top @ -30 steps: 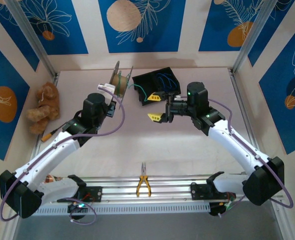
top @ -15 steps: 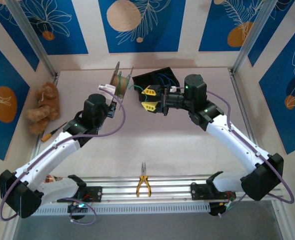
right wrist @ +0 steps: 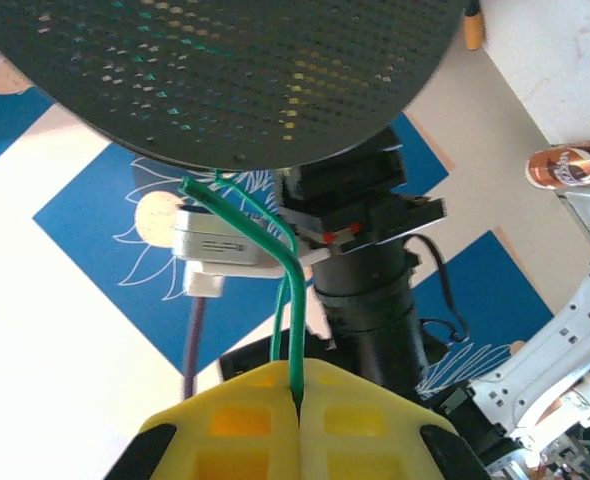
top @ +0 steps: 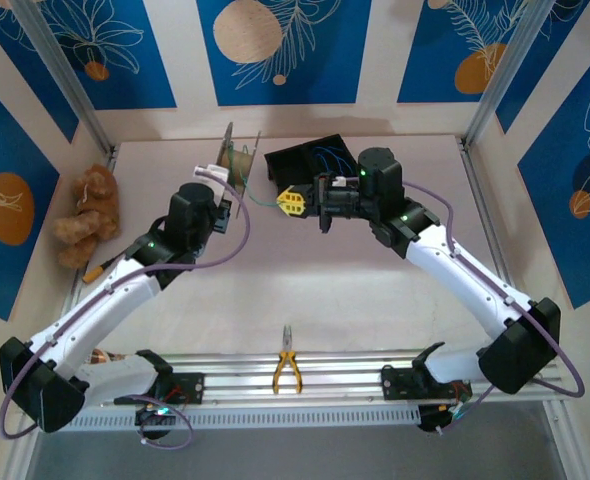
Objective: Wrap the cables
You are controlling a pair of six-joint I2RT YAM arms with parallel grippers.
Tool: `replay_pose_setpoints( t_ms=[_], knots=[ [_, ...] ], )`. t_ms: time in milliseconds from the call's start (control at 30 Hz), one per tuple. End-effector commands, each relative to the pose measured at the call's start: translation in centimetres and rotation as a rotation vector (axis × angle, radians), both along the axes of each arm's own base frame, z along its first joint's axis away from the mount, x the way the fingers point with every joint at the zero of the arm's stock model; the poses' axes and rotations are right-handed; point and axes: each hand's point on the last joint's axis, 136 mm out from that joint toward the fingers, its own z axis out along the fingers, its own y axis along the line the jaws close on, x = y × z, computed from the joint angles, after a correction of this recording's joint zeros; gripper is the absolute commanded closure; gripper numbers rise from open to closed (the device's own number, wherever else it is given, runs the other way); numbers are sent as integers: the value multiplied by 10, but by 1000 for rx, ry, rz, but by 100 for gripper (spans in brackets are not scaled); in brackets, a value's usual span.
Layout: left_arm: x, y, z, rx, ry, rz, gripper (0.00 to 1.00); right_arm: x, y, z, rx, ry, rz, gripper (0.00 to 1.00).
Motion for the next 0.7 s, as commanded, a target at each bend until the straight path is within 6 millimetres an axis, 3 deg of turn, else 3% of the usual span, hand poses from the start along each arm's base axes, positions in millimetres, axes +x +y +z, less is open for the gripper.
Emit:
replay_pose_setpoints(
  t_ms=[0,200,333,500,667],
  knots=[
    [5,10,59,-142,-91,124,100,-25,6,-5,-74,-35,99,100],
    [10,21,82,-253,-22,229,100,-62,18,-59,-208,-115,221,100],
    [11,16,99,-380,11,196,100,-66,13,-102,-310,-165,248,100],
    [4,-1,119,-534,86,61,100,-43,-11,-154,-439,-246,191,100],
    [-12,-21,125,-695,207,-133,100,-6,-42,-183,-574,-331,126,100]
  ],
)
